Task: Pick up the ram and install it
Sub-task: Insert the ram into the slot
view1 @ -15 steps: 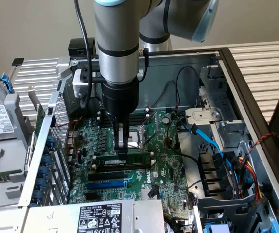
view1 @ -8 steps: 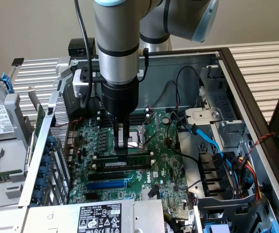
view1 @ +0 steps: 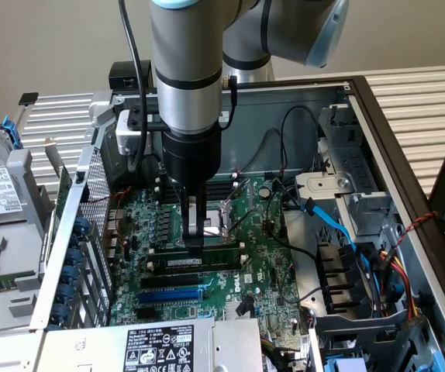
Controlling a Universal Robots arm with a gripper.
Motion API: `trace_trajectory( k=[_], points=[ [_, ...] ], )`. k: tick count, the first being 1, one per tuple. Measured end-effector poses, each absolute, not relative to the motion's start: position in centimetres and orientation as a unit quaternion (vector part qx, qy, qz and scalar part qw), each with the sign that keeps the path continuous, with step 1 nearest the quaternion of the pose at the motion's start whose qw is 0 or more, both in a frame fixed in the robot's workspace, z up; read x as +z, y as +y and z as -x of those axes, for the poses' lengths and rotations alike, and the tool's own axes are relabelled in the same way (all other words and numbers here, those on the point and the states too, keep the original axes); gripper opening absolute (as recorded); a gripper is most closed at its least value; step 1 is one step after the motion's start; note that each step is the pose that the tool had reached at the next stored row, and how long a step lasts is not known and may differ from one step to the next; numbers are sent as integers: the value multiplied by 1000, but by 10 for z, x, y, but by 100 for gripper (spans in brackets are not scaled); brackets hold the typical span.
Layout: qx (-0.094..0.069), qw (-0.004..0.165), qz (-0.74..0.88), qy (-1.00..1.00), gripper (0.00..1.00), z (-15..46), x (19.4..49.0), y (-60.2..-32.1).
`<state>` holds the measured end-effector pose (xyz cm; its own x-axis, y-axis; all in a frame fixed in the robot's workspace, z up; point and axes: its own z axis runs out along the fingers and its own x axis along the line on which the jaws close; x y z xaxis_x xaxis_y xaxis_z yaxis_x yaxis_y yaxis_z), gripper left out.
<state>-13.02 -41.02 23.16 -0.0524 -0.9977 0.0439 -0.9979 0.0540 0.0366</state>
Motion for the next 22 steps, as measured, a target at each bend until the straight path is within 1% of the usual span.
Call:
trace_trajectory(
  k=[11,12,13,16,20,22],
  points=[
    [7,34,-688,-725,20,130,243,-410],
    [8,34,-688,-725,18,130,244,-410],
    [8,34,-688,-725,11,130,245,-410],
    [8,34,-688,-725,10,127,246,-409],
    [13,29,-687,-725,10,125,246,-407],
    [20,24,-687,-726,10,125,246,-407]
  ],
)
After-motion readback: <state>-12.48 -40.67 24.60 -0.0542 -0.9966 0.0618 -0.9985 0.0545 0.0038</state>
